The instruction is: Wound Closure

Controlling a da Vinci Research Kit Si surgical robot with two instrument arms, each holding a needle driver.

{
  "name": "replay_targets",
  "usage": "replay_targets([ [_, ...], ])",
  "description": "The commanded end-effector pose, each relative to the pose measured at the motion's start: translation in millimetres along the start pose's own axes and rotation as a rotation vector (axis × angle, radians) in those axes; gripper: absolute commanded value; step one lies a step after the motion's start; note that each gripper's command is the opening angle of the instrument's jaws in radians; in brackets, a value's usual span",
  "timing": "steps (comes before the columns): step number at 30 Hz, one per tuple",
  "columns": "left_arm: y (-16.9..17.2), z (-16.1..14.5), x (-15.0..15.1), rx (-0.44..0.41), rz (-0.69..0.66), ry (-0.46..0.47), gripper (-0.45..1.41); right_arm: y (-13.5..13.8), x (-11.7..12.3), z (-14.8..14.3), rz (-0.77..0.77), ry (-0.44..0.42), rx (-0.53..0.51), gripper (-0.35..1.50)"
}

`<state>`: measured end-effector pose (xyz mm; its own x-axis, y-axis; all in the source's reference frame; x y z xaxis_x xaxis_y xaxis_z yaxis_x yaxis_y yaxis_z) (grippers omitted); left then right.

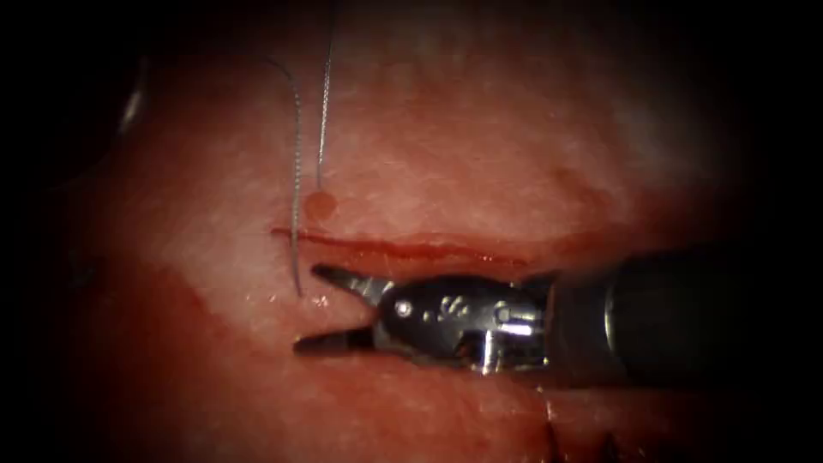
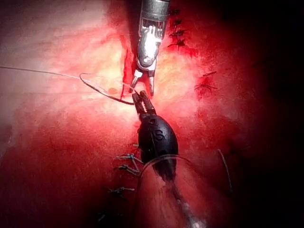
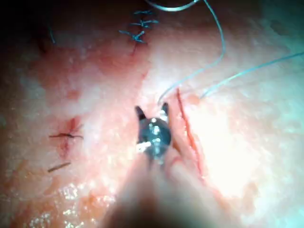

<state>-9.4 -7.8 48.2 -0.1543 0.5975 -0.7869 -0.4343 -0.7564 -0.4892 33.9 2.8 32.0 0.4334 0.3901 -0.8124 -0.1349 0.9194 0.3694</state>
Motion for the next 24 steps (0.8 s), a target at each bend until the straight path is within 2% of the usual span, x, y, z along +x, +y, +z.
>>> replay_targets([
  [1, 1.0, 0.1, -1.0, -0.002, -0.005, -0.003, -0.45, -0.4, -0.4, 1.7, 0.011, 0.002, 0.001, 0.89],
  [4, 1.0, 0.1, -1.0, -0.006, -0.005, -0.002, -0.45, -0.2, -0.3, 3.2, 0.035, 0.009, 0.022, 0.76],
  [7, 1.1, 0.0, -1.0, -0.005, -0.004, -0.002, -0.45, -0.5, -0.3, 4.1, 0.047, 0.021, 0.064, -0.35],
  [10, 1.3, 0.0, -1.1, -0.008, -0.004, 0.003, -0.45, -1.4, -0.4, 3.9, 0.046, 0.020, 0.075, -0.35],
  [14, 1.1, 0.2, -1.5, -0.005, -0.001, 0.010, -0.45, -2.5, 0.5, 2.0, 0.068, 0.005, 0.079, -0.35],
  [18, 0.6, 0.6, -2.6, -0.002, 0.013, 0.016, -0.45, -4.7, 2.8, -0.3, 0.082, -0.005, 0.090, -0.35],
  [24, -0.2, 1.3, -5.0, 0.006, 0.004, 0.025, -0.45, -8.5, 7.8, -3.3, 0.110, -0.005, 0.111, -0.35],
])
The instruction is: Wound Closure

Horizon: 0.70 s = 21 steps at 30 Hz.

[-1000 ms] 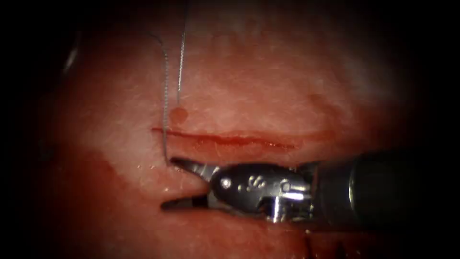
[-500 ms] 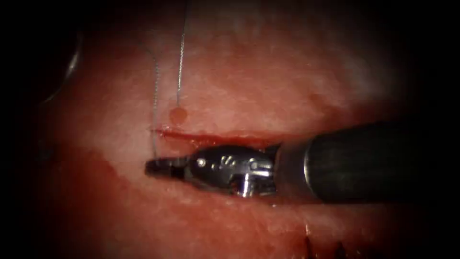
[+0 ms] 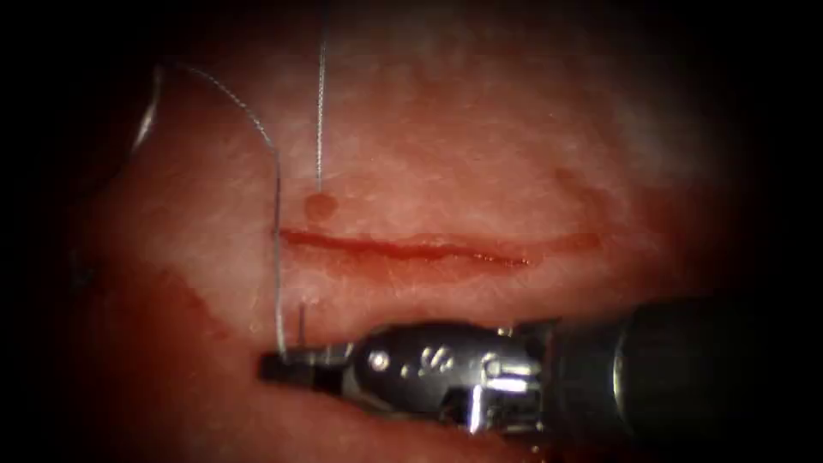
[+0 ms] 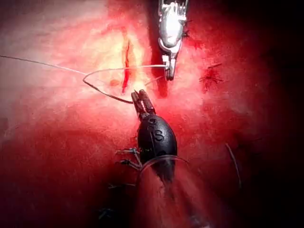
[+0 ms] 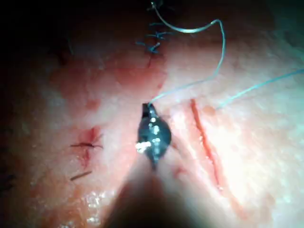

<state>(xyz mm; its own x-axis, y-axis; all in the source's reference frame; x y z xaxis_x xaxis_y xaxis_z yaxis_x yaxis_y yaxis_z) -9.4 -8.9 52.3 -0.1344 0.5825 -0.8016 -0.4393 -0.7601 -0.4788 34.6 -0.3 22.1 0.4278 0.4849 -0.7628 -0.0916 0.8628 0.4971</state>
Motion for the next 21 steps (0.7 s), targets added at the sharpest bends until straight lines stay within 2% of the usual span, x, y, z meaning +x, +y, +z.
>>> replay_targets([
  [1, 0.9, 0.1, -1.3, 0.000, -0.004, -0.002, -0.45, -2.8, 1.4, 0.2, 0.008, 0.000, 0.016, -0.35],
  [7, 0.6, -0.1, -1.5, 0.003, -0.008, 0.001, -0.45, -5.8, 4.4, -0.4, 0.018, 0.007, 0.064, -0.35],
  [8, 0.6, -0.2, -1.4, 0.003, -0.009, 0.003, -0.45, -5.8, 4.6, -0.4, 0.013, 0.013, 0.063, -0.28],
  [10, 0.4, -0.4, -1.3, 0.006, -0.011, 0.010, -0.45, -5.5, 4.6, -0.4, -0.014, 0.025, 0.060, 0.41],
  [11, 0.3, -0.5, -1.3, 0.004, -0.012, 0.016, -0.45, -5.1, 4.3, -0.3, -0.025, 0.034, 0.046, 0.66],
  [12, 0.1, -0.7, -1.3, 0.008, -0.013, 0.021, -0.45, -4.6, 4.1, -0.3, -0.036, 0.038, 0.037, 0.86],
  [14, -0.2, -0.9, -1.2, 0.018, -0.014, 0.023, -0.45, -3.4, 3.4, -0.4, -0.051, 0.051, 0.018, 1.13],
  [21, -2.1, -2.5, -1.6, 0.068, -0.015, 0.032, -0.45, 0.9, 0.7, -1.3, -0.087, 0.064, -0.033, 1.16],
])
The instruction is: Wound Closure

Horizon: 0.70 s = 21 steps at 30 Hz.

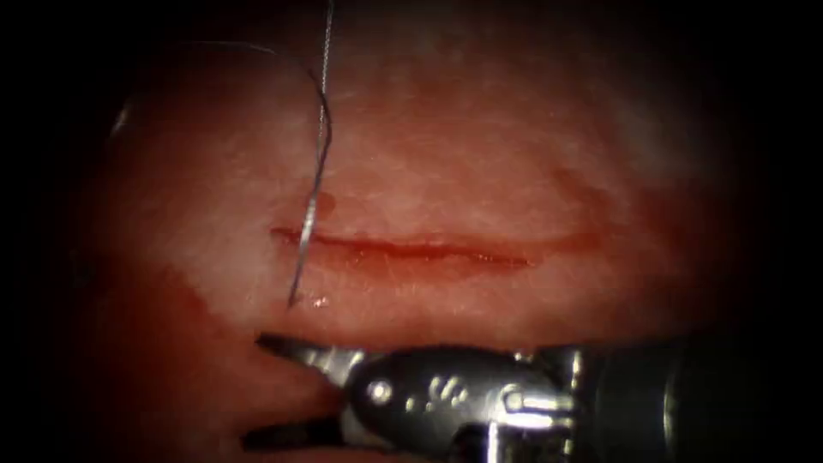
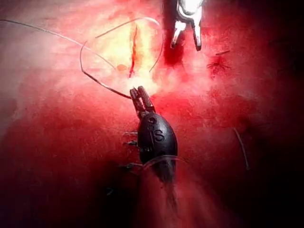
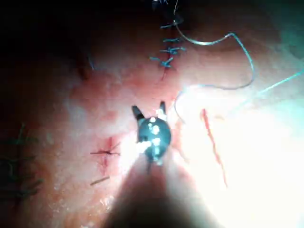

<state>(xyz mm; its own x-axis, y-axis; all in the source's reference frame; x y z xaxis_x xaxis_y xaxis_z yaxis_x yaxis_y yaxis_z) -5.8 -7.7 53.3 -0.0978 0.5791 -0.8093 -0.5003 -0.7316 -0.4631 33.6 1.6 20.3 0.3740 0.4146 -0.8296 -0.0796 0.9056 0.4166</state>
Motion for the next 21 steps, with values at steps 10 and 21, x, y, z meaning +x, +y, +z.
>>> replay_targets([
  [10, -0.7, -0.3, -2.6, 0.056, 0.009, -0.008, -0.45, 3.1, -6.6, 2.5, -0.033, -0.047, -0.065, 0.81],
  [21, -0.8, 0.2, -3.8, 0.057, 0.007, 0.000, -0.45, 5.5, -9.7, 7.1, -0.045, -0.056, -0.084, 0.29],
])
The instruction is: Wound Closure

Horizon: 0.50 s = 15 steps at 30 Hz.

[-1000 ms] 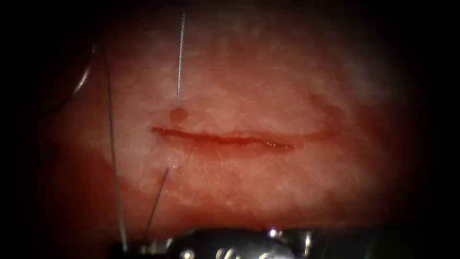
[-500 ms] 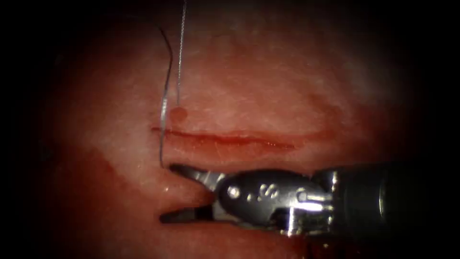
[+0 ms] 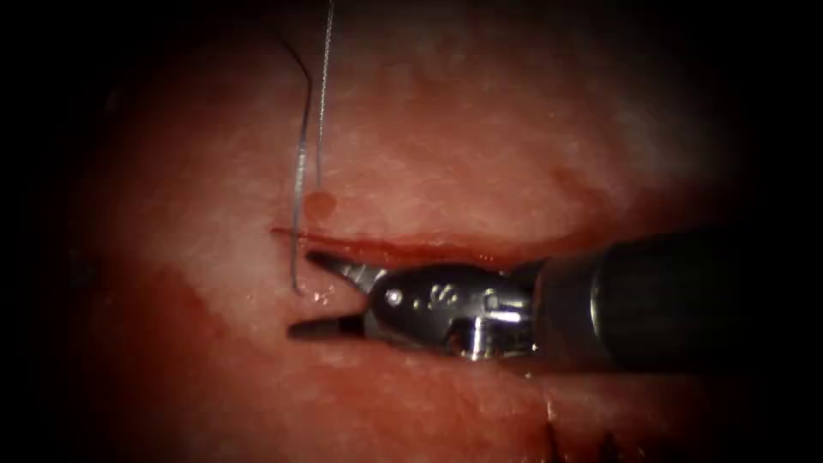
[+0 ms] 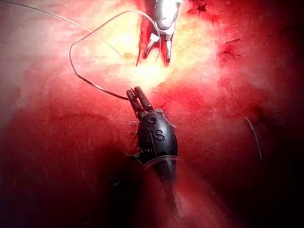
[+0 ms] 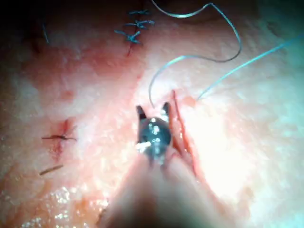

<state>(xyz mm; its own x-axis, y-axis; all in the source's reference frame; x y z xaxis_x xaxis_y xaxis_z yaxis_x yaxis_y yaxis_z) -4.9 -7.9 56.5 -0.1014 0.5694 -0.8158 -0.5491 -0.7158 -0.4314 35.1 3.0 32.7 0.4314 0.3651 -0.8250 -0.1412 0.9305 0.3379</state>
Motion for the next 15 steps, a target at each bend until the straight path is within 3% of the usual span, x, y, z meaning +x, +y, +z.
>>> replay_targets([
  [1, 1.1, -0.1, -1.1, -0.005, -0.004, -0.003, -0.45, -1.2, -0.5, 1.4, 0.003, 0.005, 0.017, -0.01],
  [2, 1.1, -0.1, -1.1, -0.008, -0.004, -0.002, -0.45, -1.5, -0.7, 1.6, -0.001, 0.007, 0.039, -0.35],
  [9, 1.3, -0.1, -1.3, -0.013, -0.009, 0.001, -0.45, -2.8, -0.3, 0.3, -0.002, -0.003, 0.079, -0.35],
  [15, 1.5, 0.1, -1.6, -0.016, -0.006, 0.004, -0.45, -5.3, 3.3, -2.9, 0.034, -0.001, 0.098, -0.35],
])
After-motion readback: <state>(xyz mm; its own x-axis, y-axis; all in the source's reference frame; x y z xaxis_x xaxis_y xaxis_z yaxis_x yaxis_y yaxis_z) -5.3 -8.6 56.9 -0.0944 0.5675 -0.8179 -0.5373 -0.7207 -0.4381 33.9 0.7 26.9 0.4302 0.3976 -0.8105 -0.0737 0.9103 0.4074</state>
